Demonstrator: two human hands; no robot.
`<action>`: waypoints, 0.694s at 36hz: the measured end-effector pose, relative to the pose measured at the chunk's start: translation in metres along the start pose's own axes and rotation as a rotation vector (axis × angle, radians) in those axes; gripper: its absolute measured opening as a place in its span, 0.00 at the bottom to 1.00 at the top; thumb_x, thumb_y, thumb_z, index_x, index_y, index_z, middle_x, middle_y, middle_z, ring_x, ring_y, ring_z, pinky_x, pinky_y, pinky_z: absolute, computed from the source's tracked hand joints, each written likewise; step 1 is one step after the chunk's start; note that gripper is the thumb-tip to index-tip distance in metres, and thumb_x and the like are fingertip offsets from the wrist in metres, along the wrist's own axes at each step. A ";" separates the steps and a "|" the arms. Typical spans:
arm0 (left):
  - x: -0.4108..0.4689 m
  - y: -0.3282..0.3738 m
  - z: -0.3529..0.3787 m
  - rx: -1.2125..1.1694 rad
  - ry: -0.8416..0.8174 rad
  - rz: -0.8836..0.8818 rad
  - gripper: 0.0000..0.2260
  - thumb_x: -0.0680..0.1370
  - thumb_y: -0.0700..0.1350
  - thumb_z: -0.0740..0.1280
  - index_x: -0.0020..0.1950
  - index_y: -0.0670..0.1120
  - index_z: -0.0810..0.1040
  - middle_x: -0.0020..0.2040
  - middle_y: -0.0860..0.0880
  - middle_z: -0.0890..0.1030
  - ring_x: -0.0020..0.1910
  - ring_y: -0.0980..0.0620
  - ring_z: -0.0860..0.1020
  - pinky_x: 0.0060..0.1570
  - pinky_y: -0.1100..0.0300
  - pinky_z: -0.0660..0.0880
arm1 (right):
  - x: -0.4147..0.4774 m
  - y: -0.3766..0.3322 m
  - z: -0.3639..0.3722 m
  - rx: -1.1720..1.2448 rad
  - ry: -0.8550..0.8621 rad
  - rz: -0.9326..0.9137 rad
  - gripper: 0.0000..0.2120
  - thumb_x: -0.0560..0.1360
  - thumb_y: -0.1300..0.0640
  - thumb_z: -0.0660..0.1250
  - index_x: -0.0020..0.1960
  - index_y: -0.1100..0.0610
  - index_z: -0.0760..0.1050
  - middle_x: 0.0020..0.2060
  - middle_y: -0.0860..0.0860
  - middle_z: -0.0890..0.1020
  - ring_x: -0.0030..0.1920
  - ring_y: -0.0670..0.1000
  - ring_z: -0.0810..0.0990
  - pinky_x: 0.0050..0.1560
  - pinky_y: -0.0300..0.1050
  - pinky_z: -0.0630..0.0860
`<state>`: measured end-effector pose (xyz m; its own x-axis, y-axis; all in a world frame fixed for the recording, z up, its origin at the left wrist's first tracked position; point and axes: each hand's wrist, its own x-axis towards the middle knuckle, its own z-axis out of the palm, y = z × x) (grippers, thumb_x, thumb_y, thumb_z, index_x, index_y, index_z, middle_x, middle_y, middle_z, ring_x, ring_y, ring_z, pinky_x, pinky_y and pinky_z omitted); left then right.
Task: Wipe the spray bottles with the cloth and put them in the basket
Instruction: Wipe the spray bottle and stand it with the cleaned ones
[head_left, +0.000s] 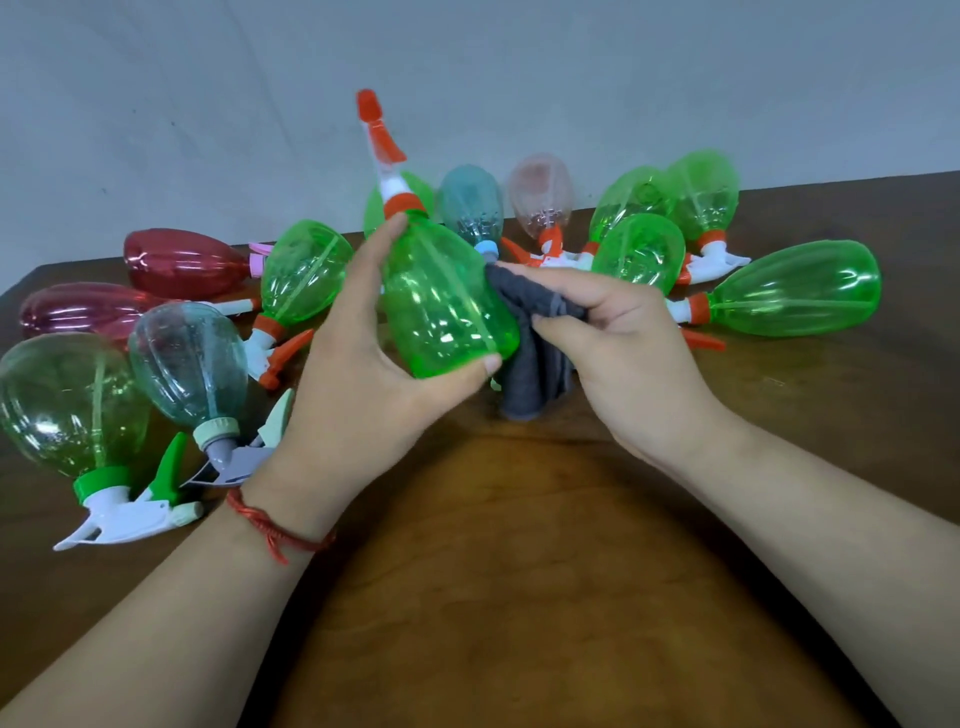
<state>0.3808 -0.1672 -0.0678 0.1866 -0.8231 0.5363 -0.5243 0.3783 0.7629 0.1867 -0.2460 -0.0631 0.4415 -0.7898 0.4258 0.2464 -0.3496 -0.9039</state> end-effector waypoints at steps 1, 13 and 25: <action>0.001 -0.002 -0.001 0.009 0.026 -0.015 0.48 0.71 0.47 0.86 0.85 0.52 0.62 0.78 0.54 0.73 0.76 0.50 0.76 0.74 0.45 0.74 | -0.001 0.000 0.001 -0.012 -0.013 -0.004 0.25 0.78 0.76 0.63 0.64 0.52 0.82 0.59 0.43 0.86 0.66 0.45 0.82 0.72 0.43 0.73; 0.000 0.006 -0.003 0.403 0.033 -0.001 0.51 0.70 0.52 0.85 0.86 0.48 0.61 0.77 0.58 0.67 0.77 0.66 0.64 0.75 0.73 0.59 | -0.012 0.003 0.003 -0.395 -0.004 -0.080 0.22 0.82 0.70 0.64 0.70 0.52 0.81 0.68 0.43 0.82 0.71 0.38 0.76 0.77 0.44 0.70; -0.009 0.018 0.004 0.117 -0.272 0.107 0.50 0.70 0.47 0.86 0.85 0.48 0.62 0.79 0.52 0.71 0.79 0.49 0.71 0.78 0.46 0.70 | 0.005 -0.009 -0.001 0.170 0.072 0.120 0.22 0.81 0.75 0.58 0.68 0.60 0.81 0.62 0.57 0.86 0.65 0.58 0.83 0.70 0.57 0.78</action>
<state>0.3665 -0.1546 -0.0597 -0.0957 -0.8701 0.4835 -0.6237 0.4309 0.6521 0.1856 -0.2473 -0.0529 0.4153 -0.8566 0.3063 0.3407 -0.1658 -0.9254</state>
